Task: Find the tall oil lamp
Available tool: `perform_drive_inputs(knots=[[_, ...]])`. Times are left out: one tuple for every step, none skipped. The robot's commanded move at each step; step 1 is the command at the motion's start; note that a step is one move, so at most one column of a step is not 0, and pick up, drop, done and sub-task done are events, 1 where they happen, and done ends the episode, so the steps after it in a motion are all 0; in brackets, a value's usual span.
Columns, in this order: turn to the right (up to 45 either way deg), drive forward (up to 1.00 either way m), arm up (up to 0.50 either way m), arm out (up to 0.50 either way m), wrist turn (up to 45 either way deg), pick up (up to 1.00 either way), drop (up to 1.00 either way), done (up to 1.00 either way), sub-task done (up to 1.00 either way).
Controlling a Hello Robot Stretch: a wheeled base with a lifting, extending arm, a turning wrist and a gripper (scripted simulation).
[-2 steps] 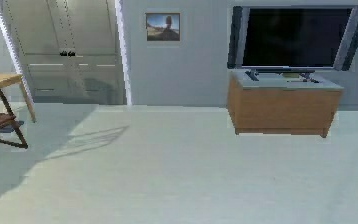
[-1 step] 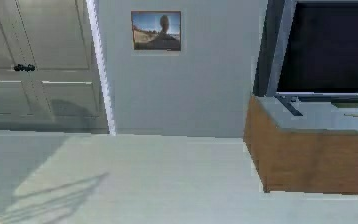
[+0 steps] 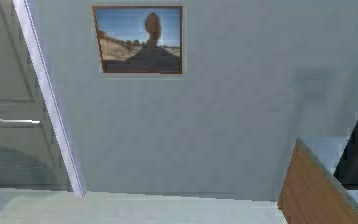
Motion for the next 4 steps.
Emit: perform_drive_inputs(knots=[[6.0,0.00,0.00,0.00,0.0,0.00,0.00,0.00,0.00],[0.0,0.65,0.00,0.00,0.0,0.00,0.00,0.00,0.00],[45.0,0.00,0.00,0.00,0.0,0.00,0.00,0.00,0.00],[27.0,0.00,0.00,0.00,0.0,0.00,0.00,0.00,0.00]])
